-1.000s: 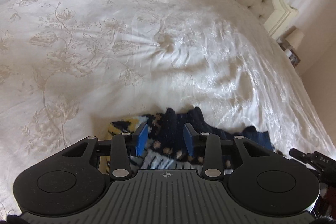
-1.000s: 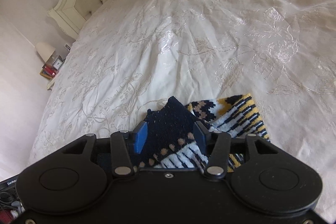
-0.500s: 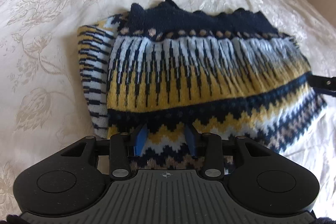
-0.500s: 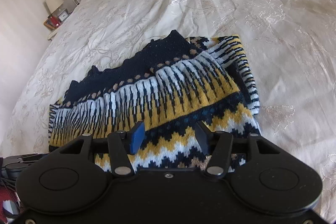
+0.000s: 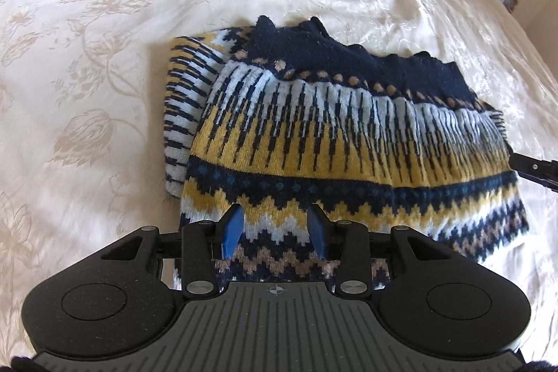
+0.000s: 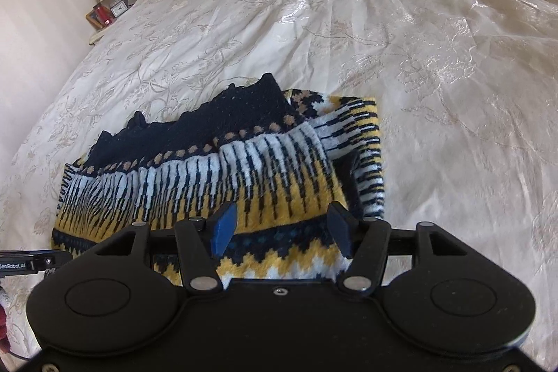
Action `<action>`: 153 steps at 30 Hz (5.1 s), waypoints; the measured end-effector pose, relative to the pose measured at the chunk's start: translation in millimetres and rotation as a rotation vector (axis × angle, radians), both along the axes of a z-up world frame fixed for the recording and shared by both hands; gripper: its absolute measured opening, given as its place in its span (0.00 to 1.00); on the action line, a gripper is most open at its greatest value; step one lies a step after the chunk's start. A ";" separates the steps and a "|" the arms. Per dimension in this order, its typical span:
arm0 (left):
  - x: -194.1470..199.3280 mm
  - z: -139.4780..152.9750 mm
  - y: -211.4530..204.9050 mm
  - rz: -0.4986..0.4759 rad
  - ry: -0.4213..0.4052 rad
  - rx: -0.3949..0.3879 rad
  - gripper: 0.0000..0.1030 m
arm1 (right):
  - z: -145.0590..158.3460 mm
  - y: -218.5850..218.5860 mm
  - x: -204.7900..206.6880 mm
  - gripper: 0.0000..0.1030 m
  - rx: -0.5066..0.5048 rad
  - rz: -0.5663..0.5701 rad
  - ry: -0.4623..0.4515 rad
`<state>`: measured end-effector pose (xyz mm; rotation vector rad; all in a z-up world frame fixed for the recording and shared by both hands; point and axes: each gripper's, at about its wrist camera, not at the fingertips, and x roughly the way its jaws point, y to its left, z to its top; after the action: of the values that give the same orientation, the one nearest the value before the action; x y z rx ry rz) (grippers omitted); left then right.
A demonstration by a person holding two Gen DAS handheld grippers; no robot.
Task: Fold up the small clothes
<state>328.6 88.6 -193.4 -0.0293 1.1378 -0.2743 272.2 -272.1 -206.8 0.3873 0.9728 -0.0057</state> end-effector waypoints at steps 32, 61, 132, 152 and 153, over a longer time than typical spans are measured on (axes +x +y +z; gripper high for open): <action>32.2 -30.9 -78.2 -0.126 0.038 0.167 0.43 | -22.0 -20.3 31.2 0.21 -0.082 0.131 0.097; 36.1 -25.2 -103.8 -0.018 0.080 0.021 0.49 | -65.9 -63.3 17.2 1.00 0.412 0.021 0.121; 63.2 12.3 -109.3 -0.009 -0.011 0.107 0.71 | -63.9 -64.2 41.4 0.58 0.443 0.027 0.149; -29.4 31.5 17.8 0.093 0.036 0.029 0.71 | 45.1 41.6 71.1 0.27 0.229 0.146 0.123; -31.6 31.1 24.2 0.097 0.039 0.024 0.71 | 49.9 51.4 74.2 0.27 0.232 0.159 0.119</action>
<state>297.0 112.7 -162.4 -0.0689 1.1745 -0.1747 346.4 -220.6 -156.9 0.5265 1.1241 0.2319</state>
